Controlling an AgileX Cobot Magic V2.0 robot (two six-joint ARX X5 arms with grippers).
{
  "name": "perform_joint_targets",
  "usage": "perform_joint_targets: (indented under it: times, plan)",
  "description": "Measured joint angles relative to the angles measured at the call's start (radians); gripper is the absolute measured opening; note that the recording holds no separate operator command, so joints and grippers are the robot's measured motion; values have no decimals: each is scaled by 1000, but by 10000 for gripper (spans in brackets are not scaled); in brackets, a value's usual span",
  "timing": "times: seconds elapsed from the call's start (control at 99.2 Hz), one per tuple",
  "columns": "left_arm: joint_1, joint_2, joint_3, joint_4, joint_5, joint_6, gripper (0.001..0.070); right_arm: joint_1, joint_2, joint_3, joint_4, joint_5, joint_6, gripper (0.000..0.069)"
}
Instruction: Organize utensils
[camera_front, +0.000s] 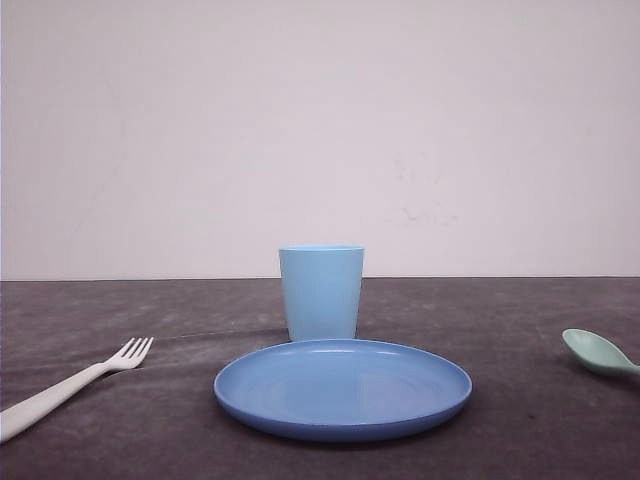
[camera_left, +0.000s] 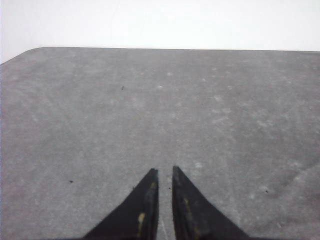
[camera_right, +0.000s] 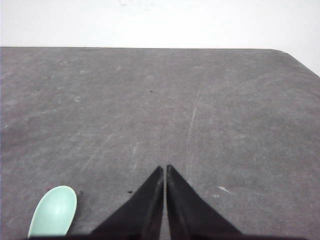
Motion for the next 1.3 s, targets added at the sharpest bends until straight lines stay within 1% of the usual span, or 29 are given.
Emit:
perform_joint_targets:
  times: [0.192, 0.272, 0.363, 0.474, 0.545, 0.595, 0.676, 0.776, 0.827, 0.918, 0.998, 1.069, 1.17, 1.22, 1.301]
  plan:
    - [0, 0, 0, 0, 0, -2, 25, 0, 0, 0, 3, -5, 1, 8]
    - [0, 0, 0, 0, 0, -16, 25, 0, 0, 0, 23, -5, 2, 8]
    - [0, 0, 0, 0, 0, -66, 25, 0, 0, 0, 61, -12, 27, 8]
    - [0, 0, 0, 0, 0, -145, 25, 0, 0, 0, 82, -75, 137, 8]
    - [0, 0, 0, 0, 0, -172, 25, 0, 0, 0, 100, -96, 197, 8]
    - [0, 0, 0, 1, 0, -184, 25, 0, 0, 0, 117, -100, 222, 8]
    - [0, 0, 0, 3, 2, -224, 25, 0, 0, 0, 144, -106, 257, 8]
    - [0, 0, 1, 8, 29, -262, 24, 0, 0, 0, 175, -107, 319, 8]
    - [0, 2, 13, -22, 43, -274, 24, 0, 0, 5, 166, -107, 347, 8]
    - [0, 36, 80, -88, 45, -292, 24, 0, 15, 52, 98, -95, 386, 8]
    - [0, 92, 167, -84, 46, -310, 24, 0, 63, 138, 46, -85, 401, 7]
    - [0, 163, 253, -79, 53, -314, 24, 0, 130, 231, 13, -85, 400, 7]
    - [0, 316, 396, -117, 75, -308, 24, 0, 265, 378, -56, -88, 354, 7]
    - [-1, 394, 468, -159, 80, -294, 24, 1, 333, 448, -104, -91, 319, 7]
    - [-2, 518, 587, -246, 107, -266, 24, 4, 433, 561, -197, -91, 252, 7]
